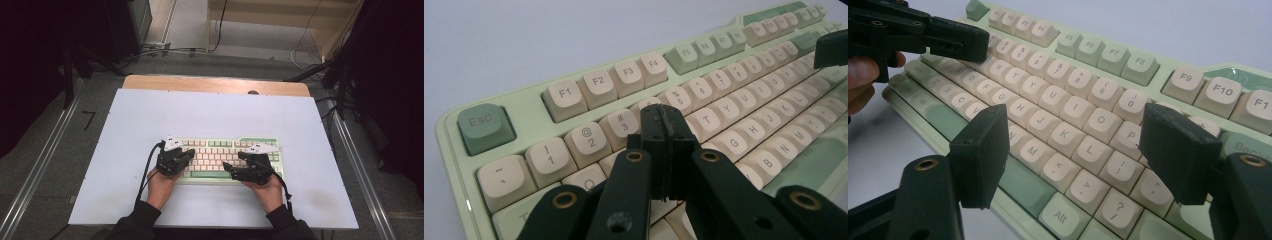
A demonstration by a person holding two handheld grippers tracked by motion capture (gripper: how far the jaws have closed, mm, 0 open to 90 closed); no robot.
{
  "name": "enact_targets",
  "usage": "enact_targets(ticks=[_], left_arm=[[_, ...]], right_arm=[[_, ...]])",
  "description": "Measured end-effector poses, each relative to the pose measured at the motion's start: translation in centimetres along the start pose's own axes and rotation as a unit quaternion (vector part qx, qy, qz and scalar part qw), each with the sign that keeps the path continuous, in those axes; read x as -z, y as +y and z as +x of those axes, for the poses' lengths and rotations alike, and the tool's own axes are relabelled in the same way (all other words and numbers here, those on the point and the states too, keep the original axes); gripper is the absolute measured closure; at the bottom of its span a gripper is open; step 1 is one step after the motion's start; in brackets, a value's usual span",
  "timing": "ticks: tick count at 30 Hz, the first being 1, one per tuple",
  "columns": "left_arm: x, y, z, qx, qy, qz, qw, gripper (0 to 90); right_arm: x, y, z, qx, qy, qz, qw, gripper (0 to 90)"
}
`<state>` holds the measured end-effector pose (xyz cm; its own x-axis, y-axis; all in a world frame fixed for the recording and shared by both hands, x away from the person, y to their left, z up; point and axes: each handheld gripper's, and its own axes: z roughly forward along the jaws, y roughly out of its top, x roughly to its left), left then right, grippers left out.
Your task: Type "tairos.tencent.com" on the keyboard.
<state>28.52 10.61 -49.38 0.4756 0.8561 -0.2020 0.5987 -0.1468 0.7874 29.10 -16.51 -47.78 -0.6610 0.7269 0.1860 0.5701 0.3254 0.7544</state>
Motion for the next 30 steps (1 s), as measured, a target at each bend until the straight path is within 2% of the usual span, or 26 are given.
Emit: enact_targets(ticks=[9,12,15,18,20,23,27,30], left_arm=[[-0.2,0.0,0.1,0.007,-0.005,0.011,0.9999,90.0],[0.2,0.1,0.1,0.007,-0.007,-0.003,0.9999,90.0],[1.0,0.3,0.1,0.009,-0.017,-0.034,0.9992,72.9],[1.8,0.4,0.0,0.007,-0.014,-0.057,0.9983,53.1],[2.2,0.4,0.1,0.007,-0.007,-0.061,0.9981,42.7],[2.4,0.4,0.4,0.014,0.005,-0.061,0.9980,34.5],[2.6,0.2,0.8,0.020,0.017,-0.056,0.9981,31.7],[2.7,0.1,0.8,0.023,0.021,-0.057,0.9979,31.7]], right_arm=[[-0.1,0.0,0.0,0.001,0.000,0.000,1.0000,26.9],[-0.1,0.0,0.0,0.000,0.000,0.001,1.0000,26.9],[-0.1,0.0,0.0,0.002,0.001,0.000,1.0000,26.9],[0.0,0.0,-0.1,0.001,0.000,-0.001,1.0000,26.9],[0.0,0.0,-0.1,-0.001,0.000,-0.001,1.0000,27.0],[0.0,0.0,0.0,0.000,-0.001,-0.002,1.0000,27.6],[-0.1,0.1,0.0,0.000,-0.004,-0.001,1.0000,30.7],[-0.1,0.1,0.1,0.004,-0.001,-0.005,1.0000,37.6]])
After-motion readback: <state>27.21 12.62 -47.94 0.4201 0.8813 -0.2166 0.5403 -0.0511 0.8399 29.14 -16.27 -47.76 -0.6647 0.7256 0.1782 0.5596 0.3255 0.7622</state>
